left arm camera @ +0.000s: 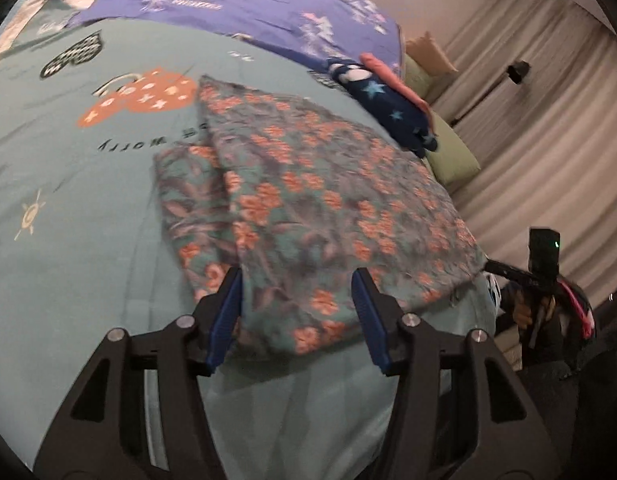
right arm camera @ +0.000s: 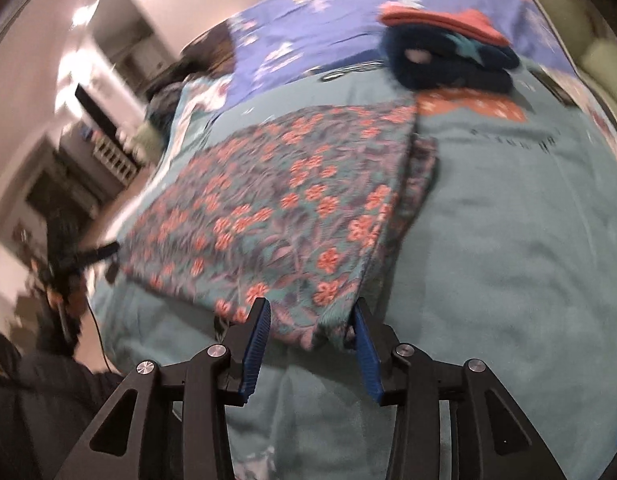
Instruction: Fold small clothes
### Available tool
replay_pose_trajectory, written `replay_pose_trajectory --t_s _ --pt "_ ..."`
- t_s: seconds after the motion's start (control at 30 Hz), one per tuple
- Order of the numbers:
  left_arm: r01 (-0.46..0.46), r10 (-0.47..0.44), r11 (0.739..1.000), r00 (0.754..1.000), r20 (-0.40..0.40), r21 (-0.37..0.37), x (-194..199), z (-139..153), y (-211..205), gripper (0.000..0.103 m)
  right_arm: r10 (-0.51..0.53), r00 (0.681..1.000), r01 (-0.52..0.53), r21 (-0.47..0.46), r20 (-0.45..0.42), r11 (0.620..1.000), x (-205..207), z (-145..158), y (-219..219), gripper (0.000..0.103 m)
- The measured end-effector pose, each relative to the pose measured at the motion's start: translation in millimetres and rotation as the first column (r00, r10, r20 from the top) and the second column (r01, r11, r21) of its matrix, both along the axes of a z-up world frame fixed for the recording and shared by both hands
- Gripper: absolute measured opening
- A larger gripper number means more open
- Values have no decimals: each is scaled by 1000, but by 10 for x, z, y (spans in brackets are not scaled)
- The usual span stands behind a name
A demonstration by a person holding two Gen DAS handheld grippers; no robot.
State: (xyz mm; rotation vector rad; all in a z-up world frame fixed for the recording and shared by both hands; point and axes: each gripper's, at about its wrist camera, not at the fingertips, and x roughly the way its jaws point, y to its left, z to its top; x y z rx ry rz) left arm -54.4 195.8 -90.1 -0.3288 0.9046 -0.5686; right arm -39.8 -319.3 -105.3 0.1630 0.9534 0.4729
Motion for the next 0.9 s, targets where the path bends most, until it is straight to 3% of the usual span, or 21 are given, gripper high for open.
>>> replay_pose_trajectory --t_s 0.13,0.27,0.37,0.43,0.47,0.5,0.6,0.7,0.8,0.9 --pt "16 -19 994 999 30 107 -80 79 -42 56 19 1000 -17 -117 16 993 -24 45 10 42" --pt "18 -23 986 999 31 167 -93 37 -66 57 63 997 -54 -173 49 984 -47 106 75 42" --pt "15 -20 979 1000 21 202 -70 -57 -119 57 60 998 -60 -198 -3 978 29 -66 126 42" --pt "17 -19 975 1000 6 222 -57 -134 -142 40 23 998 -32 -182 -52 983 82 -217 88 38" --pt "10 -10 972 1000 -3 235 -54 -172 -129 18 9 998 -18 -156 -60 988 81 -257 49 24" --pt "-1 2 972 1000 -6 234 -53 -190 -103 11 -1 998 -5 -117 -55 993 54 -267 -1 12" --pt "-42 39 990 999 23 135 -178 -101 85 6 16 1000 -15 -76 10 997 -96 -130 -66 10" --pt "-40 30 987 998 61 153 -312 4 191 5 47 999 -47 -69 0 997 -137 -79 -119 10" --pt "-67 69 976 998 -4 206 -329 -160 300 3 23 997 -29 -76 -80 997 -68 -306 -154 10" --pt "-102 114 973 992 -50 207 -348 -332 377 3 -27 996 24 -36 -87 999 -80 -339 -213 12"
